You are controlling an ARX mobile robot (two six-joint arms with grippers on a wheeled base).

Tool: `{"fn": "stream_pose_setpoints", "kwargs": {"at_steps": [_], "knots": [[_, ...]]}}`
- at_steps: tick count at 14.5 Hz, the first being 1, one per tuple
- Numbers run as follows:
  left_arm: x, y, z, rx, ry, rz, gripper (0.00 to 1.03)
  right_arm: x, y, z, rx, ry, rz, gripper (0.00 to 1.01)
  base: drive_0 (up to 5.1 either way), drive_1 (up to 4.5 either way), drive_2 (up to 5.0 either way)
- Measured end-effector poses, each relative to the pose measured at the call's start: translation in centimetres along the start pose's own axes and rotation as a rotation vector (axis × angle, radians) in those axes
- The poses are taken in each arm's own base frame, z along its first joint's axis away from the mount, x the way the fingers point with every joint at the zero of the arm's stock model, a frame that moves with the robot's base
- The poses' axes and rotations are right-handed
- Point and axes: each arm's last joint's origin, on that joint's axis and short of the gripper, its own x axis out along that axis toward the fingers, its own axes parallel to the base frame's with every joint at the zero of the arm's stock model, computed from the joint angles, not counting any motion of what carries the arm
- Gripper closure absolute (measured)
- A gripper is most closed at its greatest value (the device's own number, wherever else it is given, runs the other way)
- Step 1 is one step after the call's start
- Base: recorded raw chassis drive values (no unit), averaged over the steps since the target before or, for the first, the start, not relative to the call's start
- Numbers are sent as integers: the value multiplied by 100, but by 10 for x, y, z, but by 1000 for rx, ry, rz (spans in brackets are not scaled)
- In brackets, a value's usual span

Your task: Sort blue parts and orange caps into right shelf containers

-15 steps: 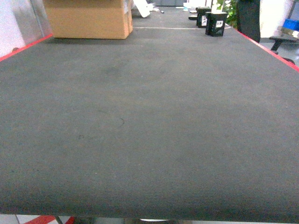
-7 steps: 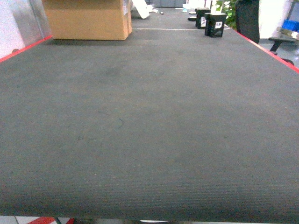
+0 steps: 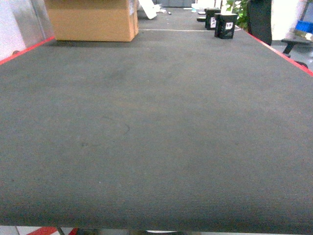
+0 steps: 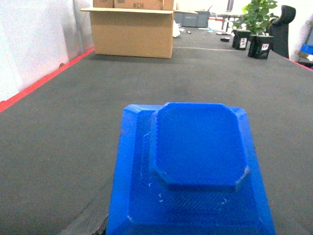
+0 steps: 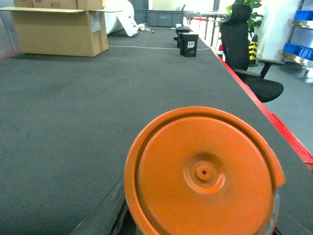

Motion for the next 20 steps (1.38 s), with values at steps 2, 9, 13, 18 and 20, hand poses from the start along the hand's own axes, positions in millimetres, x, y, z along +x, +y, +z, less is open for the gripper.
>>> {"fn": "stream_pose_setpoints", "kwargs": {"at_steps": [2,9,13,18,20], "knots": [[0,0,0,0,0,0,60,0,0,0,0,0,0,57,0,0,0],[0,0,0,0,0,2,60,0,0,0,0,0,0,57,-130,-130,-130],[0,0,0,0,0,1,60,0,0,0,0,0,0,57,-162,-162,-162],[0,0,0,0,0,1,60,0,0,0,0,0,0,57,-158,-158,-158],[0,0,0,0,0,1,60,0,0,0,0,0,0,57,-166,-166,-166]]}}
